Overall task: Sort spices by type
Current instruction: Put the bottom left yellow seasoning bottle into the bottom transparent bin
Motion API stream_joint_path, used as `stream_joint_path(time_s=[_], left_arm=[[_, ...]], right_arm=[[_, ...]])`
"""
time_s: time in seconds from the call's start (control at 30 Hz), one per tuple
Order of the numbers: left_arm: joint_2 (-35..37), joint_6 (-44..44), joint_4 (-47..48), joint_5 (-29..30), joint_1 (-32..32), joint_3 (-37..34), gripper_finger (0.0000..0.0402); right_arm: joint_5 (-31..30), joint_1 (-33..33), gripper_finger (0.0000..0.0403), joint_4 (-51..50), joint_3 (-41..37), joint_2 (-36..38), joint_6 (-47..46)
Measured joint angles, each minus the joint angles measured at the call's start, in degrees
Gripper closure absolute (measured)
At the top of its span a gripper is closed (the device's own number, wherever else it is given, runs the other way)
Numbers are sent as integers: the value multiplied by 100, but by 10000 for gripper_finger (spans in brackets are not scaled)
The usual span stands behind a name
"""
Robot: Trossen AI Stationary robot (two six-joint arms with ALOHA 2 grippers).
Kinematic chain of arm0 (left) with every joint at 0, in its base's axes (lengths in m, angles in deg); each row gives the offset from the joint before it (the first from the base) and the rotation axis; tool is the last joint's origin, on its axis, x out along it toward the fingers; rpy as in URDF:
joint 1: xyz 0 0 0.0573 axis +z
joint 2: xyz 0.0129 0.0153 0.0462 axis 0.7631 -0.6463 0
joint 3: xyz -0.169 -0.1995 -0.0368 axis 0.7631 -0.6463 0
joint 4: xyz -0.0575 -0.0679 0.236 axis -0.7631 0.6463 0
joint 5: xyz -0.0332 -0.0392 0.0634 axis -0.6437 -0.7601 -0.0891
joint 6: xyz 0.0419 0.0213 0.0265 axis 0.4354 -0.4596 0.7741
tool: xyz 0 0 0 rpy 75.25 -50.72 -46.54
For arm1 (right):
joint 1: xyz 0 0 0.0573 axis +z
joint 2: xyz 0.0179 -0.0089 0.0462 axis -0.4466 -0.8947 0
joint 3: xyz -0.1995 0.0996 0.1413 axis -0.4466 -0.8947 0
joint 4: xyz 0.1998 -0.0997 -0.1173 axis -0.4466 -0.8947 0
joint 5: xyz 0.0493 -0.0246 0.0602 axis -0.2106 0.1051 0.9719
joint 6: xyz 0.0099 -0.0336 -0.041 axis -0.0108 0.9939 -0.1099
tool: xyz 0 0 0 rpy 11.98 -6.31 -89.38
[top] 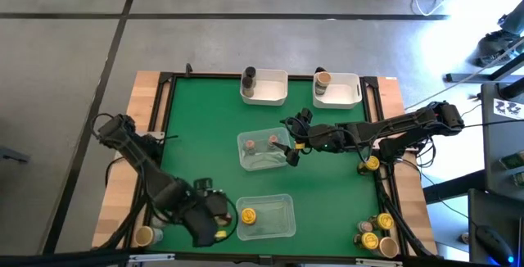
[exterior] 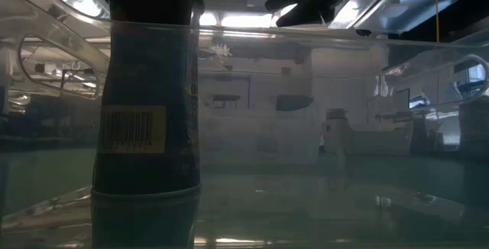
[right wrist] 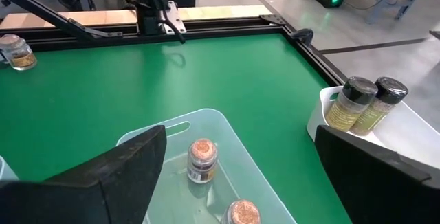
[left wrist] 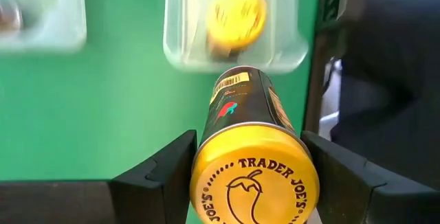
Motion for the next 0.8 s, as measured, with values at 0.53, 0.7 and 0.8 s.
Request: stream_joint_path(time_s=[0.53, 0.7, 0.8], left_arm=[[-620, 2436, -454, 544, 883, 1615, 188], [-1203, 2747, -366, 486, 1184, 2098, 188], [-1532, 2863, -316, 444, 1320, 2288, 188]], right_arm=[[90, 597, 31, -450, -2, 891, 155], [111, 730, 31, -538, -2, 949, 317], [143, 710, 31, -554, -2, 949, 446]])
